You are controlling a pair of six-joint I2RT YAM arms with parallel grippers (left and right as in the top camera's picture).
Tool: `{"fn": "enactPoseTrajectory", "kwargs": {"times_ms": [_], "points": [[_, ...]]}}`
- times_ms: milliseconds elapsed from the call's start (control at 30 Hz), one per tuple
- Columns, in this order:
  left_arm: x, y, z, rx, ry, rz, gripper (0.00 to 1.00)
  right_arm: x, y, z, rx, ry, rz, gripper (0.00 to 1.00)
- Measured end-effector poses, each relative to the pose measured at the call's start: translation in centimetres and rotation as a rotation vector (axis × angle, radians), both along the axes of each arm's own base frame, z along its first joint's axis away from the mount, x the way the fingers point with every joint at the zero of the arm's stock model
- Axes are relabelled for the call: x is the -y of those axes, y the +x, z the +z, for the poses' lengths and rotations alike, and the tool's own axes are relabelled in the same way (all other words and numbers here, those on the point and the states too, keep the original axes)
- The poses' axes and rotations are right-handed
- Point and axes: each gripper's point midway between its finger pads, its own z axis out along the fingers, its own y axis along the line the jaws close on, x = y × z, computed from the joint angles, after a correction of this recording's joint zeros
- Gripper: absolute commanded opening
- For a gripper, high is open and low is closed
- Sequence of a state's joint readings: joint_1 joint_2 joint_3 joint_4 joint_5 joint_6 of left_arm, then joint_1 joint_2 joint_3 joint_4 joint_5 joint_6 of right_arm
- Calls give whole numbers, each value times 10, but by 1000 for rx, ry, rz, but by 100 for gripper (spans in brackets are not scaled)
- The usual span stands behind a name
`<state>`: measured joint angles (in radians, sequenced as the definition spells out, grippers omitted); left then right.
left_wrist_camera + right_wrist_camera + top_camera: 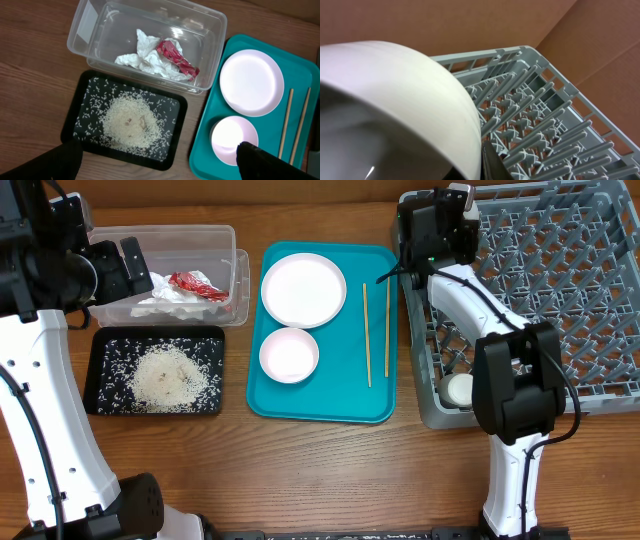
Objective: Sort waste into correct bins and load items into the dishwasher
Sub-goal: 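Release the bowl and move the right gripper back to the pink bowl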
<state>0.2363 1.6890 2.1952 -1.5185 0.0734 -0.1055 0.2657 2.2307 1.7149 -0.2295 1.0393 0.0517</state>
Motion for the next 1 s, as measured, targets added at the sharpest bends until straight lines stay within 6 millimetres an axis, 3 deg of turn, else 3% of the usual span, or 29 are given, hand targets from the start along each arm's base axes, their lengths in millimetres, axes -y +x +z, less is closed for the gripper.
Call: {"fn": "enactPoseTrajectory", "kwargs": {"times_ms": [167,300,467,833,1000], "points": [[0,0,0,0,0,0,100,-8,-3,-4,-30,-7,17,9],[0,0,0,0,0,0,100,-20,-6,-9,-64,-17,46,31],[0,0,0,0,0,0,100,-45,-11,-13,-111,-42,102,52],[0,0,0,0,0,0,100,-100,-25,-21,-190,-72,223,53],[0,0,0,0,0,0,100,-123,-35,-18,-258,33,352,58]]}}
